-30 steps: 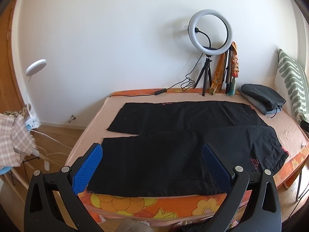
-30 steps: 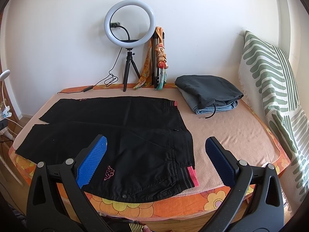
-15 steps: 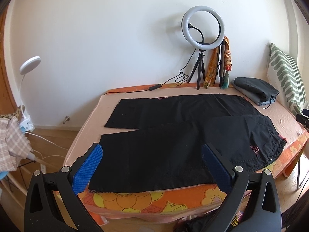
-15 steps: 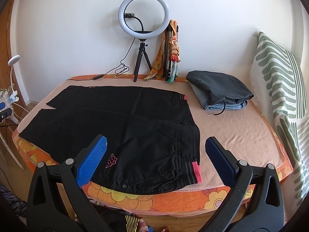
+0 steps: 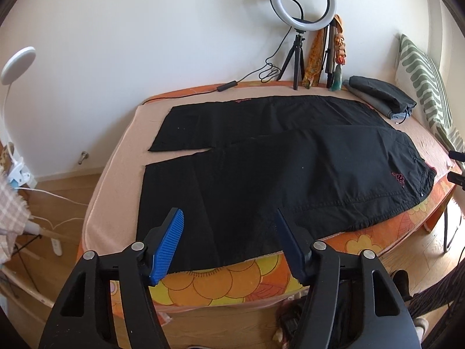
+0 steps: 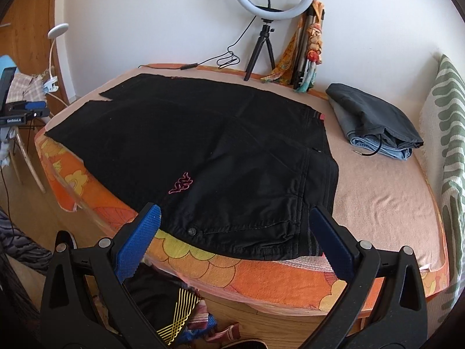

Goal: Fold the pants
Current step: 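Reach the right tool to the trousers near the Kappa logo and close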

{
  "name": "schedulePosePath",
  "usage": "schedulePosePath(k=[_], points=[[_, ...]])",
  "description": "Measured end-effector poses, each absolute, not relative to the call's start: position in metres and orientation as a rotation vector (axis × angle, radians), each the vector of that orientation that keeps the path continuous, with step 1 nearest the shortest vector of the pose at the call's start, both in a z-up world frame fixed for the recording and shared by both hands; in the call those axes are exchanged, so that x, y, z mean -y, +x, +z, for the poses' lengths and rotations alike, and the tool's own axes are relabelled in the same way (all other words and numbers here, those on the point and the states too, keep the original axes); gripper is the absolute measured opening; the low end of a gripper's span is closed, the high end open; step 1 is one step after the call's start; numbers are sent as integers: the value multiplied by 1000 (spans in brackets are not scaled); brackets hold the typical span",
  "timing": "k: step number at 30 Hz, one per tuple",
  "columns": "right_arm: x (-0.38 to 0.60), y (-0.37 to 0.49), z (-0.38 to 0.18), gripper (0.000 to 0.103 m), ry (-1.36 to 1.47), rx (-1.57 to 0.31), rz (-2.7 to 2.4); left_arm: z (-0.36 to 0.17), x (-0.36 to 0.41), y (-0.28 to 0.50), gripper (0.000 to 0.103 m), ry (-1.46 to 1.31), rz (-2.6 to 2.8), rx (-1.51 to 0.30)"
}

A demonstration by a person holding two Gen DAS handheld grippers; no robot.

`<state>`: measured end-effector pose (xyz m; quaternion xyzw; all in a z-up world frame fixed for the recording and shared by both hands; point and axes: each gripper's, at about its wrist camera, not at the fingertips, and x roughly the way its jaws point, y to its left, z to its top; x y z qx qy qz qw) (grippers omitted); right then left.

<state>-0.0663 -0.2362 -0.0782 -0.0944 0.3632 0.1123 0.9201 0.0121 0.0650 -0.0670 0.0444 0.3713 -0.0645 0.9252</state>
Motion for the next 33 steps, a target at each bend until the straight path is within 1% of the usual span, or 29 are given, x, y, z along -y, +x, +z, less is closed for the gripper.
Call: schedulePosePath(k=[3, 5, 6, 8, 13, 19, 21, 23, 24, 26, 27, 28, 29, 31, 33], points=[[219, -62, -95, 102, -265, -807, 290, -77, -69, 16, 52, 69, -174, -800], [209, -59, -106, 94, -311, -838, 316, -83, -70, 18, 49, 59, -204, -825], [204, -58, -113, 93, -334, -854, 325, -85, -70, 18, 46, 61, -214, -833], [197, -55, -122, 86, -370, -888, 343, -88, -71, 20, 45, 67, -226, -843], [186, -48, -140, 77, -426, -936, 363, -95, -75, 22, 43, 71, -255, -874], [177, -44, -144, 77, -464, -933, 363, -102, -76, 20, 42, 124, -278, -888], [176, -41, -144, 70, -455, -938, 380, -104, -76, 19, 42, 136, -292, -898], [174, -40, -143, 58, -443, -946, 397, -106, -75, 19, 42, 154, -295, -905], [173, -38, -143, 55, -440, -948, 405, -107, -74, 19, 42, 162, -297, -908], [170, -39, -142, 37, -437, -954, 425, -108, -71, 17, 42, 187, -301, -907], [168, -39, -142, 35, -449, -948, 415, -109, -70, 17, 42, 200, -302, -907], [166, -39, -142, 22, -456, -944, 414, -109, -68, 16, 42, 210, -305, -907], [164, -39, -141, 18, -458, -941, 409, -110, -66, 16, 42, 219, -309, -907], [161, -40, -137, 15, -464, -920, 393, -110, -62, 15, 46, 239, -314, -907], [162, -40, -126, 13, -448, -884, 382, -110, -58, 13, 49, 254, -330, -902]])
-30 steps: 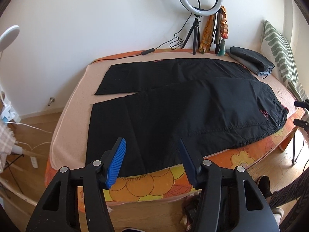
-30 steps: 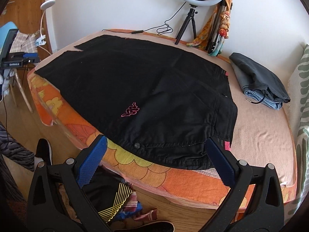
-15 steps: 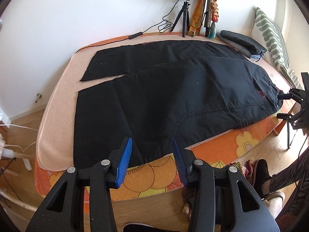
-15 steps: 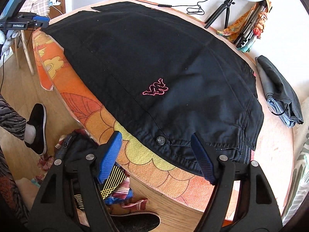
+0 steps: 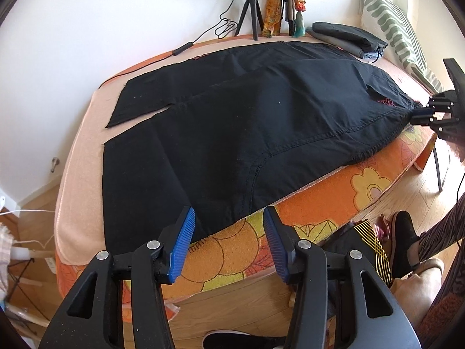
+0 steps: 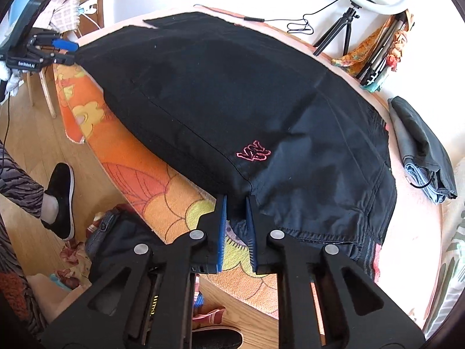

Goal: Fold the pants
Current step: 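Reach the right tool to the trousers near the Kappa logo and close, then lift the gripped trousers with the right tool and fold over the other leg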

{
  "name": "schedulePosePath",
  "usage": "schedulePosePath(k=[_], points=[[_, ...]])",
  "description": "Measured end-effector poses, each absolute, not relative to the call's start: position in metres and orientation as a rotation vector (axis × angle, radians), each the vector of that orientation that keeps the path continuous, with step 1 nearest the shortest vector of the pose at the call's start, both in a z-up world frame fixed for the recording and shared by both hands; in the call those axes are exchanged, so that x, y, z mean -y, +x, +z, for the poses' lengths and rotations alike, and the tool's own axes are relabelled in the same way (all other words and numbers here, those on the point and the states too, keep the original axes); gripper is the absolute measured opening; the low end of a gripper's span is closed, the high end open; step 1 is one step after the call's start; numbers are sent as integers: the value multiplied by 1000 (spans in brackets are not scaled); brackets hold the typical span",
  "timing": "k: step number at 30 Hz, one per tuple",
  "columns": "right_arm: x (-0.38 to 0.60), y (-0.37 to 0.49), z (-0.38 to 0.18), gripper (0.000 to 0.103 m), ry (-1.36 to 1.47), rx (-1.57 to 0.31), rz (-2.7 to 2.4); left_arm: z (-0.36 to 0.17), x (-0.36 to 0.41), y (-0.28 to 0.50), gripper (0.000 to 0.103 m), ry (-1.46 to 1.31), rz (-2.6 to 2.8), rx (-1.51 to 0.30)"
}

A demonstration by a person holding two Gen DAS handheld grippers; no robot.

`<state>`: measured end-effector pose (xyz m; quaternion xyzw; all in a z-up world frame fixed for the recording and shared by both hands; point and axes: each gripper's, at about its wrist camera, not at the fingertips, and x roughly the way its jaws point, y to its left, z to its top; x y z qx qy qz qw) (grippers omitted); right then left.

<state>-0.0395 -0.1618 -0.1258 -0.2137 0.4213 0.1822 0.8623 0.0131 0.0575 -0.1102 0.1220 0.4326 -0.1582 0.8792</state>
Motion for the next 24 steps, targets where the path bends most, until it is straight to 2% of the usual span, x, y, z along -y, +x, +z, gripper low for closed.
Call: schedulePosePath(k=[5, 19, 21, 22, 23, 24], points=[[170, -35, -93, 10, -369, -795, 353, -113, -40, 12, 52, 314, -359, -898], [178, -27, -49, 9, -272, -687, 329, -122, -21, 40, 50, 383, -248, -879], [179, -27, -50, 9, -275, -689, 328, -121, -30, 47, 34, 337, -254, -888], [178, -27, -52, 9, -280, -691, 327, -120, -33, 50, 16, 327, -258, -887], [178, -27, -53, 9, -286, -695, 328, -119, -35, 52, 9, 321, -268, -879], [177, -28, -54, 9, -293, -695, 325, -116, -37, 52, 7, 315, -285, -865]])
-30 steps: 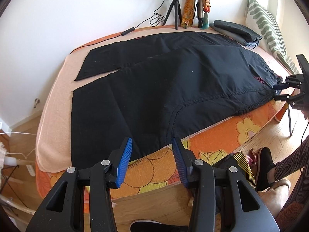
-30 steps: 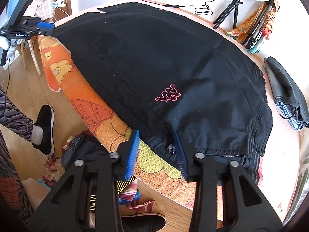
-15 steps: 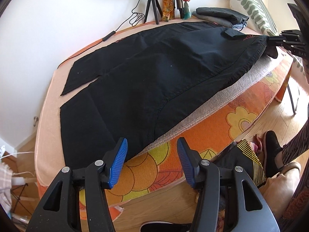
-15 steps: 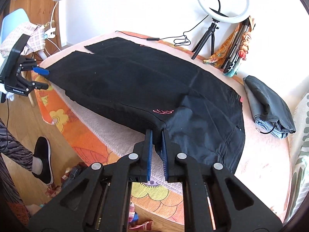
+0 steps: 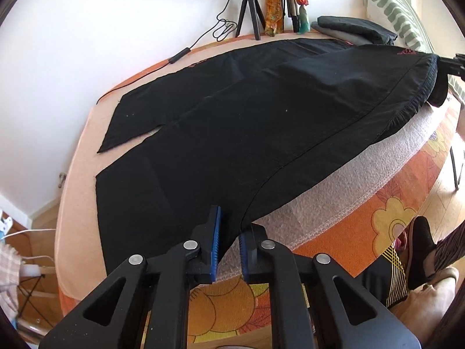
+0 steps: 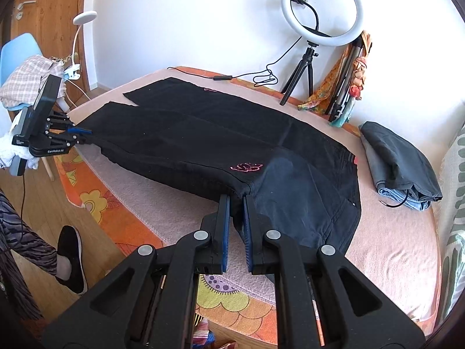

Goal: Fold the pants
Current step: 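Lift the gripped trousers with the right tool and fold over the other leg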

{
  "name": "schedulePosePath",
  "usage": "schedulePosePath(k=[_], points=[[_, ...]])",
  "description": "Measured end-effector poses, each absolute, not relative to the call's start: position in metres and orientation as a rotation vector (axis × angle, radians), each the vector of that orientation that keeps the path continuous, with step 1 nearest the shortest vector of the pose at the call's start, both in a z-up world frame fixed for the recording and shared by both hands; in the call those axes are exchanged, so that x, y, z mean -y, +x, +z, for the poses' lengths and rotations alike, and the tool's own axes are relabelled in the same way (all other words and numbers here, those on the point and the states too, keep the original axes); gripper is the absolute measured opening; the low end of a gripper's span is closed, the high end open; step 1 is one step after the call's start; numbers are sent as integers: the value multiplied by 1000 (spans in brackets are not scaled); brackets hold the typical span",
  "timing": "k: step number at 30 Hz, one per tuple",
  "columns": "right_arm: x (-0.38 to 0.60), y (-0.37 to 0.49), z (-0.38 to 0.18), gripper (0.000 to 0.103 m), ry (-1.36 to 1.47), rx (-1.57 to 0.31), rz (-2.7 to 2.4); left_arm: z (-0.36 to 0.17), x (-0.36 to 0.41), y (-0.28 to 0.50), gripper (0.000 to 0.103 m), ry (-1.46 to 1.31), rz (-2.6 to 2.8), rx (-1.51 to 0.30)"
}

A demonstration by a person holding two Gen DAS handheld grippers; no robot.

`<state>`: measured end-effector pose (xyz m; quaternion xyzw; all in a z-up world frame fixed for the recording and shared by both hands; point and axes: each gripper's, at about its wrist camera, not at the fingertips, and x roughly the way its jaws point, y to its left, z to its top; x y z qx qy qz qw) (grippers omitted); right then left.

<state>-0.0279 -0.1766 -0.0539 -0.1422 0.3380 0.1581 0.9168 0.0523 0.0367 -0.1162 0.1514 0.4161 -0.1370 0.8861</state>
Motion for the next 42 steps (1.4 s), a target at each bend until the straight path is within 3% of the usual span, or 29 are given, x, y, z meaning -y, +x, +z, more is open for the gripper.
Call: schedulePosePath(k=[12, 24, 38, 42], points=[[171, -3, -18, 9, -433, -673, 279, -40, -49, 90, 3, 250, -296, -668], [170, 145, 26, 9, -616, -686, 189, -3, -44, 200, 3, 314, -284, -627], [171, 309, -64, 9, -686, -860, 156, -52, -30, 331, 3, 407, -301, -772], [170, 334, -99, 9, -753, -885, 130, -70, -30, 351, 8, 398, -301, -807]])
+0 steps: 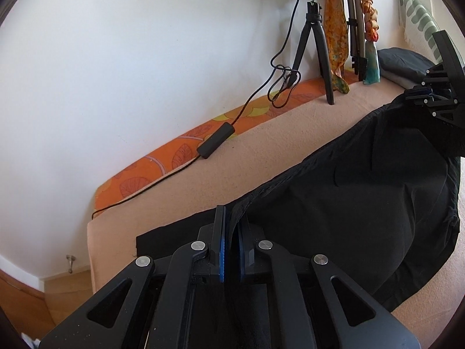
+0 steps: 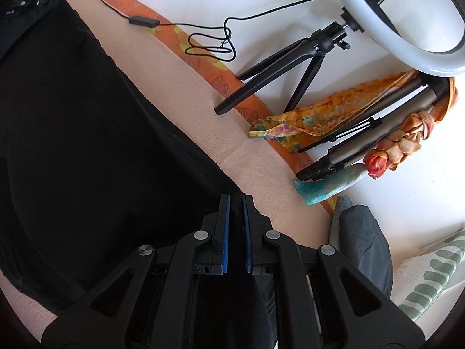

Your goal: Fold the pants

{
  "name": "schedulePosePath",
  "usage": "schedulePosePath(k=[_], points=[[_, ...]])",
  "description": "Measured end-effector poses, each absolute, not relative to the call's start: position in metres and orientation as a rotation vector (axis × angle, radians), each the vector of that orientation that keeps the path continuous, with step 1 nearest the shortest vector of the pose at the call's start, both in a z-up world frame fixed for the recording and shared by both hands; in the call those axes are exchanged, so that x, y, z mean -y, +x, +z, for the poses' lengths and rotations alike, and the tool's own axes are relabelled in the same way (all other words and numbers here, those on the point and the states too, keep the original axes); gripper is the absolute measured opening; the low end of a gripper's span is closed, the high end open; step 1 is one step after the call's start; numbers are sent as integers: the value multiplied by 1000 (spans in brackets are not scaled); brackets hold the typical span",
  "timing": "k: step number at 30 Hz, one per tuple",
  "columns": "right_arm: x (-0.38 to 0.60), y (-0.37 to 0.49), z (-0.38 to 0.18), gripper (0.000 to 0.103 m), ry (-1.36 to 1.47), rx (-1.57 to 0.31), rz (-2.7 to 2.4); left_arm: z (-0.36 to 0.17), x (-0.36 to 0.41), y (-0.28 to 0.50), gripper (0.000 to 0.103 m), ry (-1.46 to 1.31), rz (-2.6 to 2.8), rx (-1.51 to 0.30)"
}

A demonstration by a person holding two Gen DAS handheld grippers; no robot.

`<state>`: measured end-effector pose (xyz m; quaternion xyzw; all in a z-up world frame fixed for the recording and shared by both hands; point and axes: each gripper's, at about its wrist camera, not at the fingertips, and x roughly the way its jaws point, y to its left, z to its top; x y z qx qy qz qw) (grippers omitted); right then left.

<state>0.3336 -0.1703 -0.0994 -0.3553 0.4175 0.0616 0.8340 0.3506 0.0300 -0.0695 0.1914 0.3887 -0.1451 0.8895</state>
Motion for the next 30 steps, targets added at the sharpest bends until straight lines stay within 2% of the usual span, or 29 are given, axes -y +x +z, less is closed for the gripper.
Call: schedulePosePath(k=[1, 3, 5, 6, 7, 8, 9, 12, 16, 19, 26, 27, 30], points=[[171, 339, -107, 9, -765, -894, 124, -73, -31, 355, 9, 390, -303, -821], [170, 350, -117, 9, -795, -902, 104, -79, -34, 365, 18, 375, -292, -843], [170, 358, -123, 10, -816, -910, 78, -80, -39, 372, 22, 344, -283, -858], [171, 360, -124, 13, -819, -908, 67, -79, -43, 375, 22, 325, -279, -858], [171, 362, -123, 22, -823, -897, 48, -78, -46, 377, 23, 306, -279, -858], [171, 363, -121, 26, -827, -876, 31, -76, -50, 378, 29, 290, -277, -858], [171, 363, -118, 26, -833, -852, 14, -74, -53, 379, 35, 281, -271, -856], [173, 365, -105, 28, -786, -827, 0, -67, -61, 380, 41, 255, -267, -843], [173, 356, -84, 57, -734, -772, -20, -54, -73, 384, 50, 223, -256, -831], [172, 347, -68, 58, -674, -761, -22, -47, -82, 393, 55, 159, -290, -873], [155, 283, -50, 58, -445, -767, 128, -26, -86, 389, 56, 150, -331, -863], [150, 271, -50, 58, -411, -773, 159, -23, -92, 390, 59, 104, -346, -872], [133, 236, -59, 58, -326, -803, 242, -16, -110, 395, 59, -31, -348, -887]])
